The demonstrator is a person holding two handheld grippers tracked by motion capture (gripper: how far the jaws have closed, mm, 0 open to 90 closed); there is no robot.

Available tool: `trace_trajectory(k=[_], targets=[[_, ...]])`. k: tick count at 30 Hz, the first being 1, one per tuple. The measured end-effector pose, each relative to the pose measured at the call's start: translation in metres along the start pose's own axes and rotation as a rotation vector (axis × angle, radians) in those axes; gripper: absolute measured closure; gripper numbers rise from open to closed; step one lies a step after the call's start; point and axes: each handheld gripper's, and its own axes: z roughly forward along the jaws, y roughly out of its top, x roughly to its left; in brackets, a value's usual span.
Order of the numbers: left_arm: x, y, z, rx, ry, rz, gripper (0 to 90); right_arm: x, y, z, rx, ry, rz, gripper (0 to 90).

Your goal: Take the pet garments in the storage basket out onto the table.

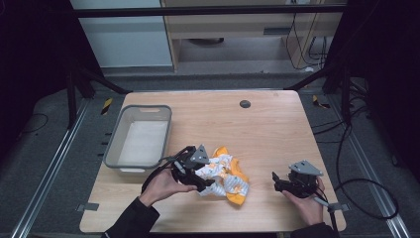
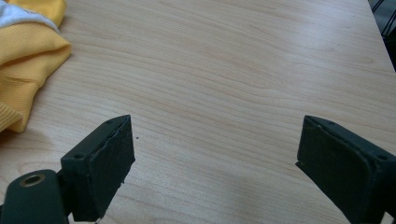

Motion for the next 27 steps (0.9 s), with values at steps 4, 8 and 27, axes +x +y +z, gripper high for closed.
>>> trace_trajectory(k=[4, 8, 27], targets=[[0.001, -0.006, -0.008, -0.044, 0.033, -0.019, 28.3, 0.000, 0.000, 0.000, 0.000, 0.000, 0.000, 10.9], [0.002, -0.012, -0.011, -0.060, 0.055, -0.035, 27.6, 0.000, 0.000, 0.000, -0.002, 0.001, 0.003, 10.9], [0.012, -0.069, -0.043, -0.241, 0.201, -0.199, 26.2, 0.000, -0.001, 0.000, 0.007, -0.004, -0.005, 10.3]])
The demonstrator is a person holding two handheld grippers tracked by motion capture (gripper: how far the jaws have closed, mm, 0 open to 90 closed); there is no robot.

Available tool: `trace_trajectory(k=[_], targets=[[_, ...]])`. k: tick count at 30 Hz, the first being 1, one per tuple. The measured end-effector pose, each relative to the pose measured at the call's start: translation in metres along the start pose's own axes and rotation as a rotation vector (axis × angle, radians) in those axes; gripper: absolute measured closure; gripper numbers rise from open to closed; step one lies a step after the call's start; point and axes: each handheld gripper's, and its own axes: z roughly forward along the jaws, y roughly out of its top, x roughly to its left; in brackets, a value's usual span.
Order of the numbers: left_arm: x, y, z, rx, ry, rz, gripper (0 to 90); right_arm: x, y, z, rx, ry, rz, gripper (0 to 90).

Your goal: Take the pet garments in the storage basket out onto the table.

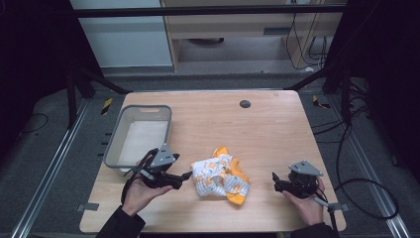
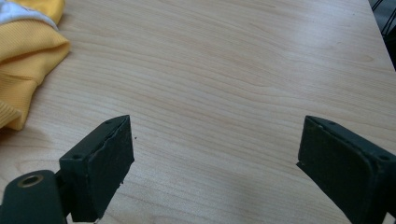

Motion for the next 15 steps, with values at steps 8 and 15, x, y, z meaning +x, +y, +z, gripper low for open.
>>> trace_trajectory(k=[8, 15], targets=[[0.014, -0.028, -0.021, -0.059, 0.067, -0.092, 26.2, 0.003, 0.000, -0.001, -0.006, 0.001, -0.020, 10.1], [0.021, -0.044, -0.032, -0.076, 0.100, -0.136, 26.2, 0.004, 0.000, -0.002, -0.009, 0.002, -0.025, 9.8]])
